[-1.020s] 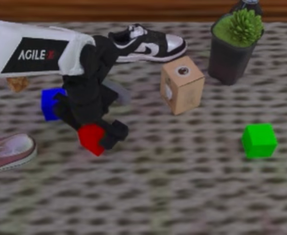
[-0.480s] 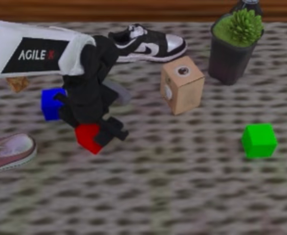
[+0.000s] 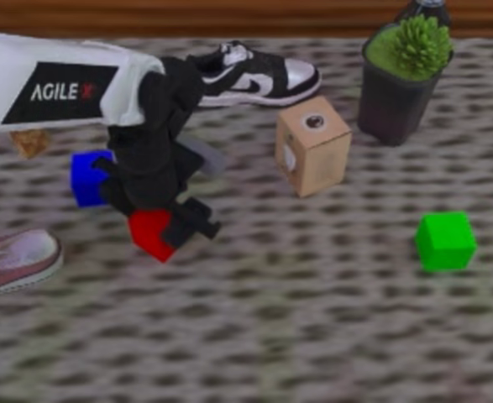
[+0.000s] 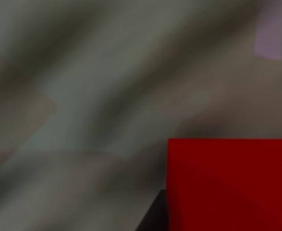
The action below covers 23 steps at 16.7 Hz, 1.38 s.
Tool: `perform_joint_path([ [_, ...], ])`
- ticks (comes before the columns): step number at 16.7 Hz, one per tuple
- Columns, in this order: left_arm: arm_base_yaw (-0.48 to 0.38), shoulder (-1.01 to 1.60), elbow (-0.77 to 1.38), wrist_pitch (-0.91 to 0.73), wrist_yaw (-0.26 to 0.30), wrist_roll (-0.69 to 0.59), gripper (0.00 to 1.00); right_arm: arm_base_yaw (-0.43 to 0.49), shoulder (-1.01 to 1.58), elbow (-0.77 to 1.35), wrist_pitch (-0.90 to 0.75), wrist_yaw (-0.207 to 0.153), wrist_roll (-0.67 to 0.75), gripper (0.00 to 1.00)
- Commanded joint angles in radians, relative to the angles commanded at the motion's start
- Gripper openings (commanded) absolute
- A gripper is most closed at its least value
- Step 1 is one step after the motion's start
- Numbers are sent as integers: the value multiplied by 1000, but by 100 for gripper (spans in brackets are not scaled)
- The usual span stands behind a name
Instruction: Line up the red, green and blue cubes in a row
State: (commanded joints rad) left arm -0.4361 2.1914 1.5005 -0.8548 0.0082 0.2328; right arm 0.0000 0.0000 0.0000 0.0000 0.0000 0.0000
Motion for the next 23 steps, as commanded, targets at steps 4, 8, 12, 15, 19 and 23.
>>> perform_joint_path([
  [4, 12, -49, 80, -140, -1, -3, 0, 0, 0, 0, 0, 0, 0, 100],
  [8, 20, -89, 129, -221, -1, -5, 0, 0, 0, 0, 0, 0, 0, 100],
  [12, 13, -85, 127, -218, -1, -5, 0, 0, 0, 0, 0, 0, 0, 100],
  [15, -9, -92, 124, -222, -3, -70, 0, 0, 0, 0, 0, 0, 0, 100],
  [19, -63, -124, 94, -229, -8, -300, 0, 0, 0, 0, 0, 0, 0, 100],
  [23, -129, -166, 46, -240, -14, -615, 0, 0, 0, 0, 0, 0, 0, 100],
])
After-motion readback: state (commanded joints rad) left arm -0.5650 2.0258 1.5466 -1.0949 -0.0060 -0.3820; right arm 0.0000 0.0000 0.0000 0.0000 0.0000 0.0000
